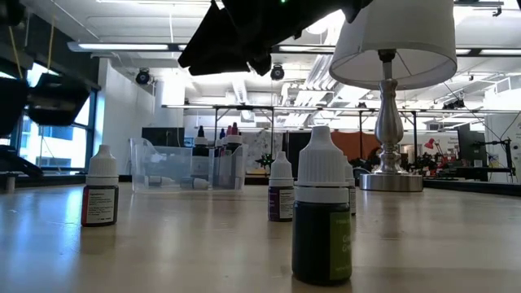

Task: Pick & Place food coloring
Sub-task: Put the small orange food coloring bottle into the transparent bin

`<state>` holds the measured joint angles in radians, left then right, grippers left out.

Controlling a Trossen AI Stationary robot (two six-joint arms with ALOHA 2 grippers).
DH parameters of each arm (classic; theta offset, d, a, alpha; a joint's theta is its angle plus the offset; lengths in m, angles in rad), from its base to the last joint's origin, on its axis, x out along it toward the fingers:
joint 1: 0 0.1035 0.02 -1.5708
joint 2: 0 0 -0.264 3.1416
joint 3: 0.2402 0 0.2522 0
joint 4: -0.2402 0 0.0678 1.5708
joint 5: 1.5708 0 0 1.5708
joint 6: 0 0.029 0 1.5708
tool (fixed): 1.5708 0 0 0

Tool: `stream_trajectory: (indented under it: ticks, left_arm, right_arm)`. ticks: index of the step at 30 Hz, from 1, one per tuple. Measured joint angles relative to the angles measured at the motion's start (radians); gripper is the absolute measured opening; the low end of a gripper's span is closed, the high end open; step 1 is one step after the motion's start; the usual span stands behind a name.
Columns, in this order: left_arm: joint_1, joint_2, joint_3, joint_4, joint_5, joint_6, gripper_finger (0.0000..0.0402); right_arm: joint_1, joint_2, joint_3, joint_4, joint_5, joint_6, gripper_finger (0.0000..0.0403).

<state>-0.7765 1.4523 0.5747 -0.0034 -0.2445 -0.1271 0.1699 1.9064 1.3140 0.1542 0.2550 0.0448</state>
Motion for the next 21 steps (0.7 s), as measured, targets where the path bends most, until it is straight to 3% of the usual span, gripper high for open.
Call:
stream_trajectory:
  ticks: [11, 15, 21]
  left_arm:
    - [0.056, -0.145, 0.122, -0.181, -0.330, 0.143, 0.0075]
    - [0.175, -0.207, 0.167, -0.350, -0.402, 0.165, 0.0075]
    - [0.438, -0.259, 0.171, -0.411, -0.354, 0.199, 0.0075]
  right_arm:
    - [0.000, 0.000, 0.000, 0.001, 0.000, 0.000, 0.0144]
    - [0.000, 0.000, 0.000, 0.009, 0.000, 0.000, 0.0144]
    - [0.000, 0.000, 0.000, 0.019, 0.000, 0.000, 0.0144]
